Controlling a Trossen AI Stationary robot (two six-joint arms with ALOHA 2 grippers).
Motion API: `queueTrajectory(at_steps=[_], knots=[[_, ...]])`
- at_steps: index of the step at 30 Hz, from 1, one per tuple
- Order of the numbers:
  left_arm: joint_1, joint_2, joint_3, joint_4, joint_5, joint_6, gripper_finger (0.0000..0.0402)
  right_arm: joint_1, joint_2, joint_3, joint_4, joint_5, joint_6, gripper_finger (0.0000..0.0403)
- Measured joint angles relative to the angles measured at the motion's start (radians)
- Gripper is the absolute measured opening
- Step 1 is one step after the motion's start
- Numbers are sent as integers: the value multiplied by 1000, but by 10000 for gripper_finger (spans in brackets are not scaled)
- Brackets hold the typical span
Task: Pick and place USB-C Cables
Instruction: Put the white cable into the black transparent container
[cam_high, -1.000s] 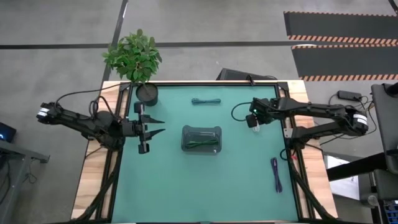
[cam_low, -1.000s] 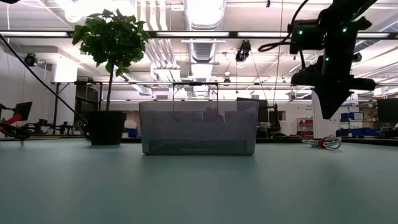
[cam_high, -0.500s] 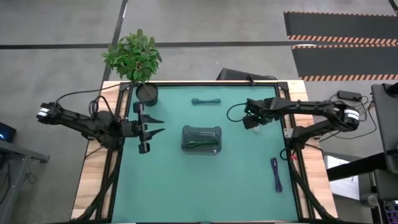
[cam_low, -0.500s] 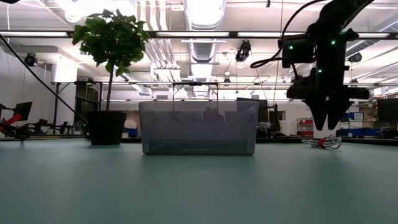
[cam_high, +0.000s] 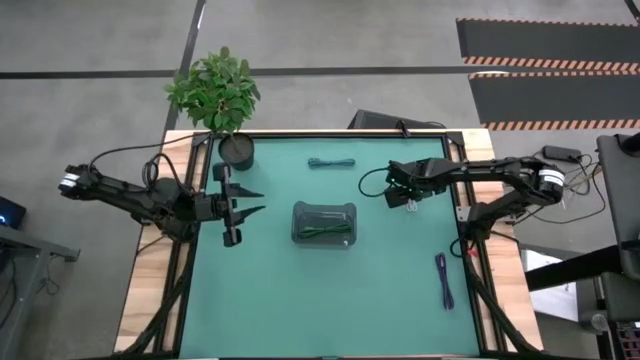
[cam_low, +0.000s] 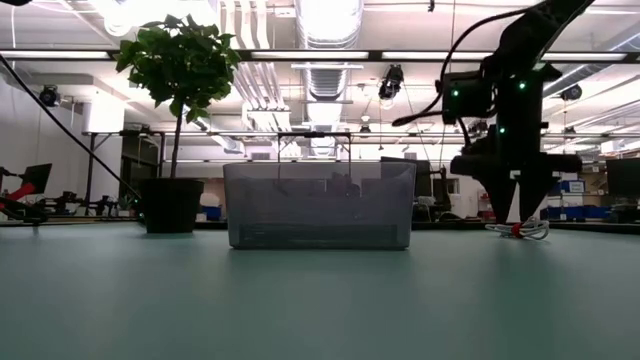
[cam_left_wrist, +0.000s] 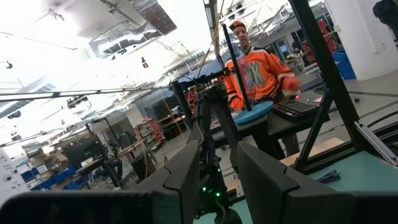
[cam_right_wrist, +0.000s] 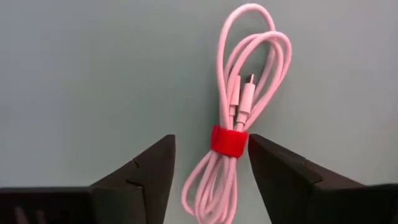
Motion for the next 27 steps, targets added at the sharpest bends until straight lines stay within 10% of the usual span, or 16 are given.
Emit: queueTrajectory(at_steps=[27], knots=[[0, 2, 0, 0, 0, -3, 94, 0, 80, -1, 6, -3, -3, 129]])
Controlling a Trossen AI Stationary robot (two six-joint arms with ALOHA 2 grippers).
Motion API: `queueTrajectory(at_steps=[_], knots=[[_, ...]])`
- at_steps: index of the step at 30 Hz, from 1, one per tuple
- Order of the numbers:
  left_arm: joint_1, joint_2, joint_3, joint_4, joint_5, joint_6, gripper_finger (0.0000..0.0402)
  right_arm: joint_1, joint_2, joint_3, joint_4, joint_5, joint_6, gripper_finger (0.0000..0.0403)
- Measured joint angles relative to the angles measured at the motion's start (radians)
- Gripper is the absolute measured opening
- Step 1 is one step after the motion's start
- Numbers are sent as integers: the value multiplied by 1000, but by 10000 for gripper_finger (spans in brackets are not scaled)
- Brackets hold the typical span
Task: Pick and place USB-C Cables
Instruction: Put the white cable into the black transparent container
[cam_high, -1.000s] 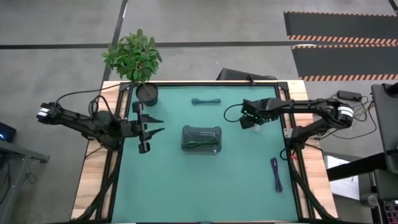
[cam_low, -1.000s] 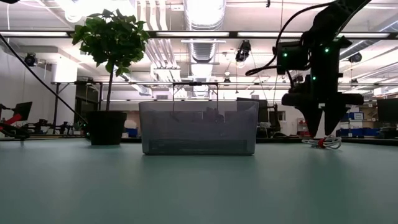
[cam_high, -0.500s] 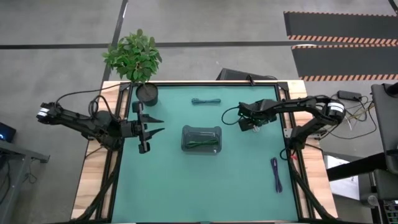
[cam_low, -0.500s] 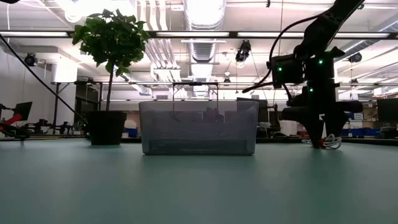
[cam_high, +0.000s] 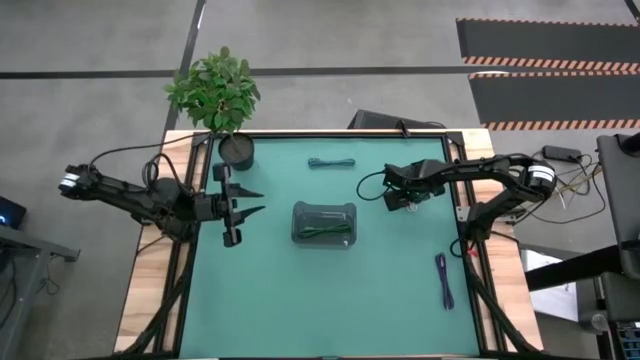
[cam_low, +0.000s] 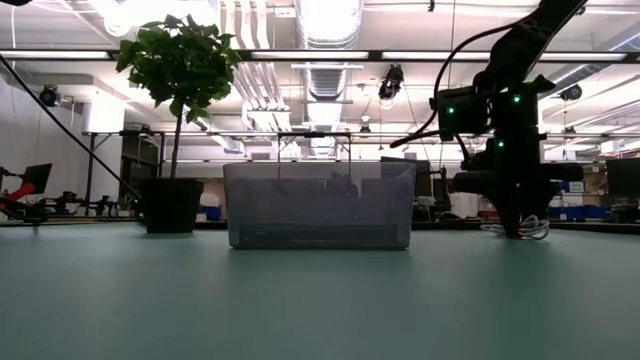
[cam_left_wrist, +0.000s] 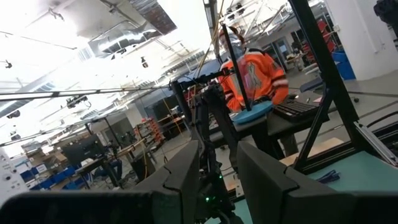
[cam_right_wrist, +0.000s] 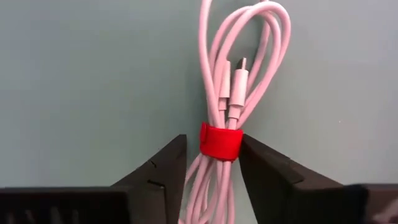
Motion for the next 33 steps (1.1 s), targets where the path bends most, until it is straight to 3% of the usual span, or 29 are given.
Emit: queueTrajectory(at_steps=[13, 21, 28, 33], knots=[[0, 2, 0, -1, 0, -2, 94, 0, -3, 0, -1, 1, 3, 52], [0, 2, 0, -2, 0, -3, 94, 0, -32, 0, 0, 0, -23, 45], [0, 2, -3, -2, 0, -3, 94, 6, -152, 0, 20, 10, -45, 44], [0, 2, -3, -2, 0, -3, 94, 34, -240, 0, 105, 72, -66, 44]])
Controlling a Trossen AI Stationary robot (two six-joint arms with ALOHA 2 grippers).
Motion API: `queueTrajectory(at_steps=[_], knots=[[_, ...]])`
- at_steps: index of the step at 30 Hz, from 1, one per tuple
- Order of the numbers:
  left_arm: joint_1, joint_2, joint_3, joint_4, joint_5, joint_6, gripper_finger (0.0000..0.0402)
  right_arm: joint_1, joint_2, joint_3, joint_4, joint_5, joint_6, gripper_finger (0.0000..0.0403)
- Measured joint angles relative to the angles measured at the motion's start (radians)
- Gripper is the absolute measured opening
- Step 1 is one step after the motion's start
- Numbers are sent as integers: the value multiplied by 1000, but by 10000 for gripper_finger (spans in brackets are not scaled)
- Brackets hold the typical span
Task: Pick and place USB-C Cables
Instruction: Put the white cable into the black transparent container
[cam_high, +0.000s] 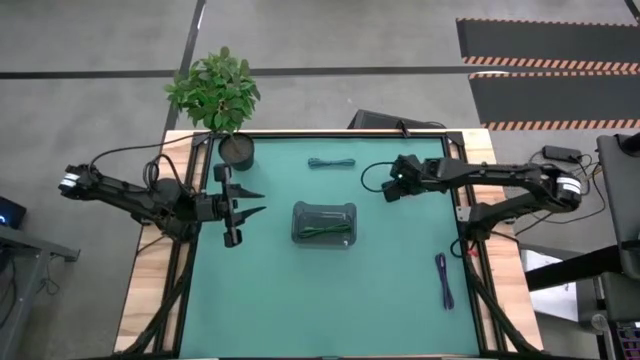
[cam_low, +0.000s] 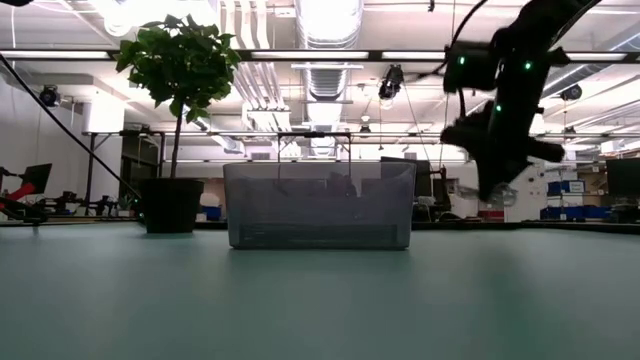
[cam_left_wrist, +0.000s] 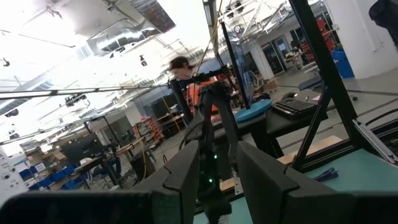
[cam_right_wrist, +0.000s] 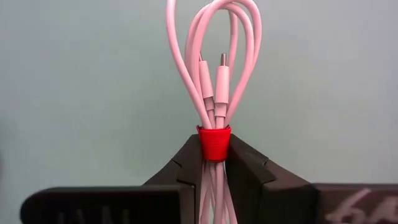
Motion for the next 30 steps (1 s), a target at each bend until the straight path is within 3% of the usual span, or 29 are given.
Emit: queueTrajectory(at_steps=[9, 20, 25, 30], knots=[[0, 0, 0, 0, 0, -2, 94, 102, -64, 0, 315, 96, -139, 44], [0, 0, -1, -1, 0, -3, 94, 210, 29, 0, 782, 98, -371, 43], [0, 0, -1, -4, 0, -3, 94, 227, 75, 0, 906, 73, -419, 43], [0, 0, -1, -4, 0, -3, 94, 228, 107, 0, 978, -16, -445, 43]])
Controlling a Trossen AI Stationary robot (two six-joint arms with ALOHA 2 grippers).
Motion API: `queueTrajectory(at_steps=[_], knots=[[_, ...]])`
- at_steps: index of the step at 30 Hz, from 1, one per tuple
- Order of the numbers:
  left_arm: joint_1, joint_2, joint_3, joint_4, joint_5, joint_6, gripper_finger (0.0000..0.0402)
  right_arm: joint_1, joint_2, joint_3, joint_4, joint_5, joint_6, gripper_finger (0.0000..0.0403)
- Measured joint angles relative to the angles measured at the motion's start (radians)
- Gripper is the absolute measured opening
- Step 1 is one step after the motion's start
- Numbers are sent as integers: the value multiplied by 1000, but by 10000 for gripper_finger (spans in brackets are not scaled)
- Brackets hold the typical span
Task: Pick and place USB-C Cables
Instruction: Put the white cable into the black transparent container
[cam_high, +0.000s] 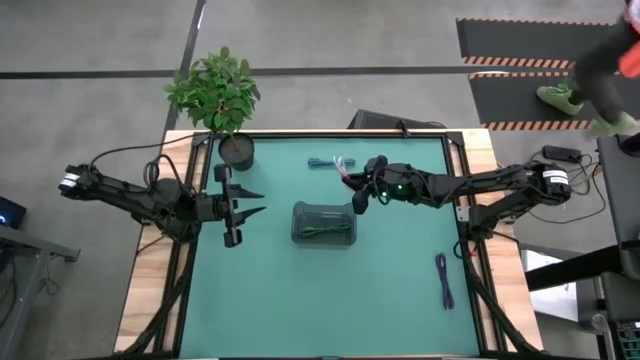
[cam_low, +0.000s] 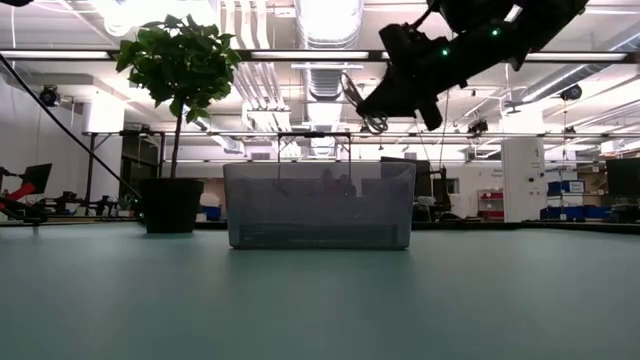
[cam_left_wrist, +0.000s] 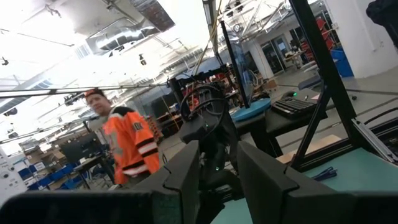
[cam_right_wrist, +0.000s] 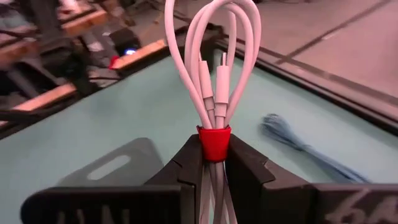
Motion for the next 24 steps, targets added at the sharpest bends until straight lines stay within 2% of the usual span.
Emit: queueTrajectory(at_steps=[6, 10, 13, 19, 24], knots=[[0, 0, 0, 0, 0, 0, 94, 9, 21, 13, 23, -38, 0, 43], [0, 0, 0, 1, 0, 0, 94, 19, 39, 72, -36, -73, -9, 43], [0, 0, 0, 2, 0, 0, 94, 30, 70, 142, -150, -89, -30, 43], [0, 0, 0, 2, 0, 0, 94, 56, 167, 340, -519, -91, -79, 43], [0, 0, 0, 1, 0, 0, 94, 65, 267, 503, -755, -149, -115, 43]])
